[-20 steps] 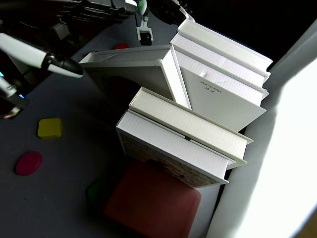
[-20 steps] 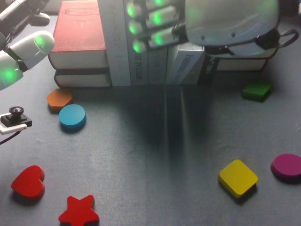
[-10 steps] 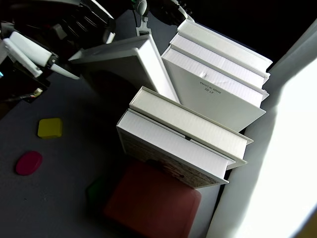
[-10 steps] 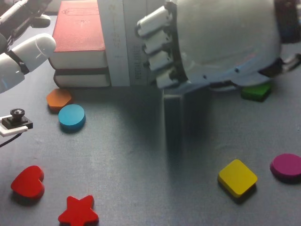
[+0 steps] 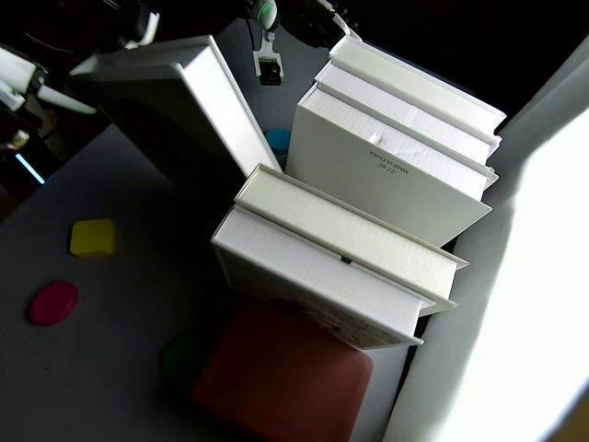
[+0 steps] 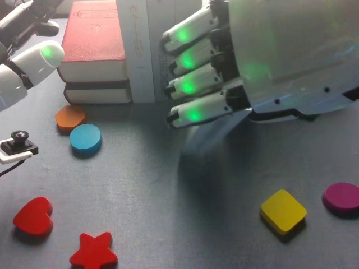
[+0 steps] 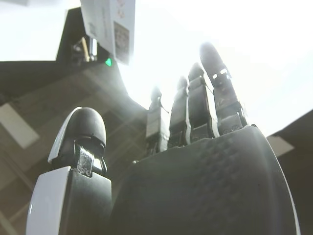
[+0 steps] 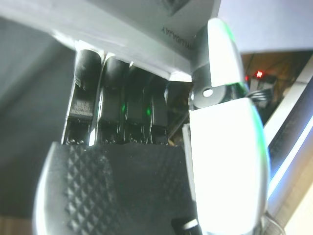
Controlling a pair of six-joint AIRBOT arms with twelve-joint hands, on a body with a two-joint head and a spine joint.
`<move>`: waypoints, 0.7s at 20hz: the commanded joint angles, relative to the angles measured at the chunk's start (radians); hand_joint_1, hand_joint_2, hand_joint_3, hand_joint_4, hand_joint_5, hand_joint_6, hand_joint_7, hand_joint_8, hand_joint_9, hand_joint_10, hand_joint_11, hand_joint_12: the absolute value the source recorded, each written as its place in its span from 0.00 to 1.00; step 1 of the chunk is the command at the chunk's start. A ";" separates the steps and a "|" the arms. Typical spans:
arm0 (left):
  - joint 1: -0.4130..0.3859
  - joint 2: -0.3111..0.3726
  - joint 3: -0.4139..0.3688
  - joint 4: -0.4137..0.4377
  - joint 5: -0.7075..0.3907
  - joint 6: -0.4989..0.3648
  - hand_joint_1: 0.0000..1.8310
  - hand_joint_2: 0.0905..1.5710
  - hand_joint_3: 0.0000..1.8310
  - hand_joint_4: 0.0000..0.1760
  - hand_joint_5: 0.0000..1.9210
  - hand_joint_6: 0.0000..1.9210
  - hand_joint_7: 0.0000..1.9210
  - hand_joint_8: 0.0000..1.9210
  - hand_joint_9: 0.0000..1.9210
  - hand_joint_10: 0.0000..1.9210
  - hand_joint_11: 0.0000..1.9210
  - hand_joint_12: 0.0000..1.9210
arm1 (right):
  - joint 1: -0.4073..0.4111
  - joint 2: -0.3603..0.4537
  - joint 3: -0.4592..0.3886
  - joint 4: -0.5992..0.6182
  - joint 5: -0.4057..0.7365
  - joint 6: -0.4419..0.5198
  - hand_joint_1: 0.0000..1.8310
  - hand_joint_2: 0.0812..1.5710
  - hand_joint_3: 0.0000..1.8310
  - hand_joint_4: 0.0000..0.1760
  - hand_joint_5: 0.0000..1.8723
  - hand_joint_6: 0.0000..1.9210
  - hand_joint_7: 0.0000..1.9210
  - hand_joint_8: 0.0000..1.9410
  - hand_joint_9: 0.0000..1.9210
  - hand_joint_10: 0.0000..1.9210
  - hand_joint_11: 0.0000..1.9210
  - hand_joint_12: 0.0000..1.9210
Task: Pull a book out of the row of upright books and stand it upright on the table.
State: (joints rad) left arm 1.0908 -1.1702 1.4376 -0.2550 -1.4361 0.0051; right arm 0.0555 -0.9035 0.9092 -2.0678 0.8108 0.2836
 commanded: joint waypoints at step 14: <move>-0.006 -0.012 0.008 -0.024 -0.127 -0.009 0.11 0.85 0.00 0.33 0.09 0.00 0.05 0.00 0.03 0.00 0.00 0.38 | -0.005 -0.010 0.028 0.154 0.012 -0.015 0.67 0.94 0.00 0.00 0.07 1.00 0.20 0.98 0.25 1.00 0.08 1.00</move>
State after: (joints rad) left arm 1.0908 -1.1809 1.4418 -0.2626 -1.4364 0.0051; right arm 0.0441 -0.9150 0.9367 -1.9789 0.8764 0.2733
